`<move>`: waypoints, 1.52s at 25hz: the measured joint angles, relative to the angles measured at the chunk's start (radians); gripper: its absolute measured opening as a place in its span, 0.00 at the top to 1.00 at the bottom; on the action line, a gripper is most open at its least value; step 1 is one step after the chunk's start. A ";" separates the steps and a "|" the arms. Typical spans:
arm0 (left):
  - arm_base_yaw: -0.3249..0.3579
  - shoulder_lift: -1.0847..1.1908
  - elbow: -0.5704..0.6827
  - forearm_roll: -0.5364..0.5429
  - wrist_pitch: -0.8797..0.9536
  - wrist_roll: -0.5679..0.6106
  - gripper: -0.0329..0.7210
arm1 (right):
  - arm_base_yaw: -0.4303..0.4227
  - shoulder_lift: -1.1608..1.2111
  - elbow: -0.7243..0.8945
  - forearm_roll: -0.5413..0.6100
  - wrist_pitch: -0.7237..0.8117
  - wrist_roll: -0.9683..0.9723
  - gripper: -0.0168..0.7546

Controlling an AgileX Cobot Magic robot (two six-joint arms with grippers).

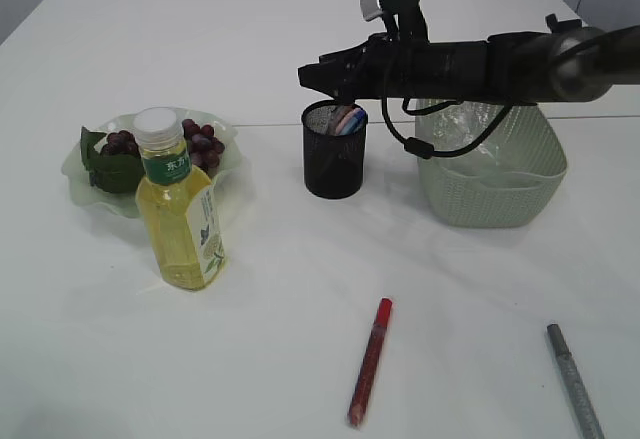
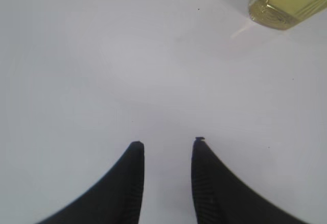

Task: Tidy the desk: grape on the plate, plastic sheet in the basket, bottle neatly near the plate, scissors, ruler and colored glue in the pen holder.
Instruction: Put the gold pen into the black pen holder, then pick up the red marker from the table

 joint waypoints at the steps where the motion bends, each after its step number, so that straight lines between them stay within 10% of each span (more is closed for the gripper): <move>1: 0.000 0.000 0.000 0.000 0.000 0.000 0.64 | 0.000 -0.007 0.000 0.000 -0.015 0.020 0.48; 5: 0.000 0.000 0.000 0.000 0.000 0.000 0.64 | 0.002 -0.070 0.000 -0.080 -0.100 0.158 0.47; 21: 0.000 0.000 0.000 -0.004 0.012 0.000 0.64 | 0.069 -0.508 0.060 -1.272 0.201 1.383 0.51; 38: 0.000 0.000 0.000 -0.030 0.032 0.000 0.64 | 0.386 -0.625 0.589 -1.499 0.094 2.307 0.51</move>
